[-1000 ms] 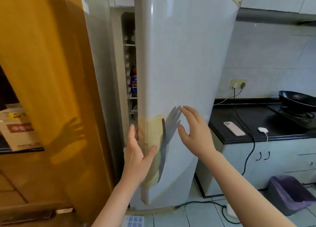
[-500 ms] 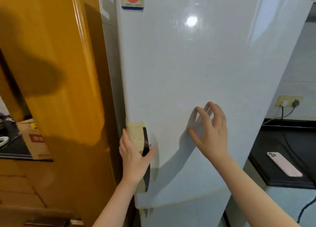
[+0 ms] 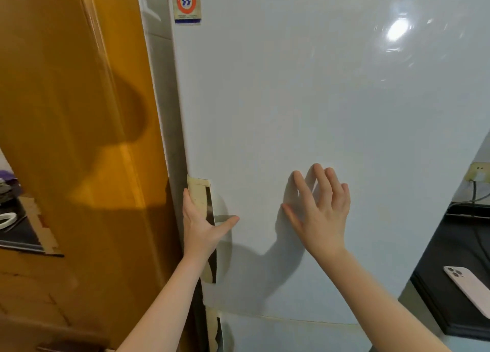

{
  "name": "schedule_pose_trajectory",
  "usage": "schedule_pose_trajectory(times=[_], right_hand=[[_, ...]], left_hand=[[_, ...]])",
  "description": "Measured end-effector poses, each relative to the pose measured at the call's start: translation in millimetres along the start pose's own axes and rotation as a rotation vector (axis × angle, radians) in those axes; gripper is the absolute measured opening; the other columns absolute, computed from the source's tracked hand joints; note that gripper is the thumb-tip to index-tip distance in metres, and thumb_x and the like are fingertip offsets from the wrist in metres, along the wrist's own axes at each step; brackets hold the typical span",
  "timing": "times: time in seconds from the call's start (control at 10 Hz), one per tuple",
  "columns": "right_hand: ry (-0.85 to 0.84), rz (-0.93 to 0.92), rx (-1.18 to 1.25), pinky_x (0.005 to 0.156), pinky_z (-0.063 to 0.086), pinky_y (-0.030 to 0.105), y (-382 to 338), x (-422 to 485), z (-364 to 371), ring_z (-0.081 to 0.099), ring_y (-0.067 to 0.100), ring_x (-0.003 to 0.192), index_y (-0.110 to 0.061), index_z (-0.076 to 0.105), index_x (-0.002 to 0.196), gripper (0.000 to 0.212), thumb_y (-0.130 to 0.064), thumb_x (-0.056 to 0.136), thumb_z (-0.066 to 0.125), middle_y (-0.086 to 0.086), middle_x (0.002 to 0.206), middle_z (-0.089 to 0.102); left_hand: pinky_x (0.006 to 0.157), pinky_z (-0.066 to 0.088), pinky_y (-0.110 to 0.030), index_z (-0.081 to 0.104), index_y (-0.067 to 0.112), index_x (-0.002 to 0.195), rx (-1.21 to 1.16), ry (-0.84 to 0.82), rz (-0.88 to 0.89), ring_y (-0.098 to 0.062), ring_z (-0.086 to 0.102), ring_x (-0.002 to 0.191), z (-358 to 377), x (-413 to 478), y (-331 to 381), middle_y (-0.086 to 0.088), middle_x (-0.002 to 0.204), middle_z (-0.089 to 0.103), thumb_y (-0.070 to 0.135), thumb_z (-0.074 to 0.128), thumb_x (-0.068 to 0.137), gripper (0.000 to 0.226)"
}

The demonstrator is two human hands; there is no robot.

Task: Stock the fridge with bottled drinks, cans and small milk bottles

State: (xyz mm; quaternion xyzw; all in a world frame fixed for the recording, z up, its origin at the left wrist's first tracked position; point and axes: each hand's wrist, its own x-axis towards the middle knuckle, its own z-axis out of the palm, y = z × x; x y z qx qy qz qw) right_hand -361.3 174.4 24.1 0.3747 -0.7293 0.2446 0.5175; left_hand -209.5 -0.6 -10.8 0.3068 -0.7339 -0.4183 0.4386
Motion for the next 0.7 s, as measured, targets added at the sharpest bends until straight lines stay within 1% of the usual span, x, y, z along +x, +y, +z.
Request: schedule_pose_trajectory(times=[0.2, 0.3, 0.4, 0.5, 0.6, 0.7], right_hand=[[0.022, 0.014, -0.082, 0.104, 0.029, 0.053, 4.9, -0.9, 21.7, 0.032, 0.032, 0.133, -0.024, 0.052, 0.131, 0.054, -0.045, 0.082, 0.062, 0.009, 0.143, 0.033], [0.066, -0.016, -0.108, 0.103, 0.029, 0.053, 7.8, -3.4, 31.3, 0.031, 0.032, 0.133, -0.026, 0.047, 0.132, 0.055, -0.050, 0.084, 0.059, 0.009, 0.143, 0.033], [0.075, -0.031, -0.130, 0.102, 0.030, 0.052, 8.5, -4.4, 32.1, 0.032, 0.031, 0.132, -0.027, 0.047, 0.132, 0.054, -0.052, 0.085, 0.057, 0.008, 0.142, 0.034], [0.053, -0.014, -0.128, 0.100, 0.032, 0.051, 5.6, 0.4, 20.2, 0.035, 0.030, 0.130, -0.026, 0.054, 0.129, 0.049, -0.046, 0.085, 0.060, 0.008, 0.141, 0.035], [0.015, 0.006, 0.066, 0.093, 0.040, 0.043, -1.9, 14.3, -6.7, 0.045, 0.031, 0.119, -0.020, 0.065, 0.119, 0.038, -0.027, 0.082, 0.064, 0.009, 0.133, 0.049], [0.001, 0.184, 0.674, 0.083, 0.048, 0.026, 10.9, 51.7, -51.2, 0.057, 0.011, 0.101, -0.023, 0.067, 0.105, 0.023, -0.019, 0.084, 0.057, 0.008, 0.112, 0.063]], left_hand=[[0.105, 0.020, -0.031, -0.001, 0.034, 0.149, 0.013, -0.006, 0.015, -0.018, 0.015, 0.143, 11.3, 19.6, -10.0, 0.009, 0.156, 0.010, 0.058, 0.082, 0.052, 0.130], [0.107, 0.023, -0.034, 0.000, 0.034, 0.148, 0.025, 0.015, 0.018, -0.018, 0.016, 0.143, 14.7, 23.9, -15.6, 0.008, 0.156, 0.012, 0.060, 0.082, 0.050, 0.130], [0.108, 0.026, -0.036, 0.003, 0.033, 0.148, 0.009, -0.007, 0.012, -0.018, 0.020, 0.141, 11.9, 28.2, -18.9, 0.007, 0.154, 0.018, 0.061, 0.081, 0.047, 0.130], [0.109, 0.031, -0.040, 0.006, 0.031, 0.147, 0.029, -0.060, -0.007, -0.020, 0.026, 0.138, 7.0, 31.6, -19.5, 0.004, 0.150, 0.026, 0.060, 0.084, 0.044, 0.132], [0.111, 0.025, -0.044, -0.005, 0.031, 0.148, 0.038, -0.142, -0.107, -0.024, 0.019, 0.142, 0.1, 41.6, -11.2, 0.003, 0.155, 0.015, 0.061, 0.084, 0.043, 0.141], [0.115, 0.013, -0.044, -0.018, 0.033, 0.147, 0.073, -0.138, -0.084, -0.019, 0.002, 0.145, -1.5, 15.7, -27.4, 0.008, 0.159, -0.005, 0.066, 0.077, 0.054, 0.137]])
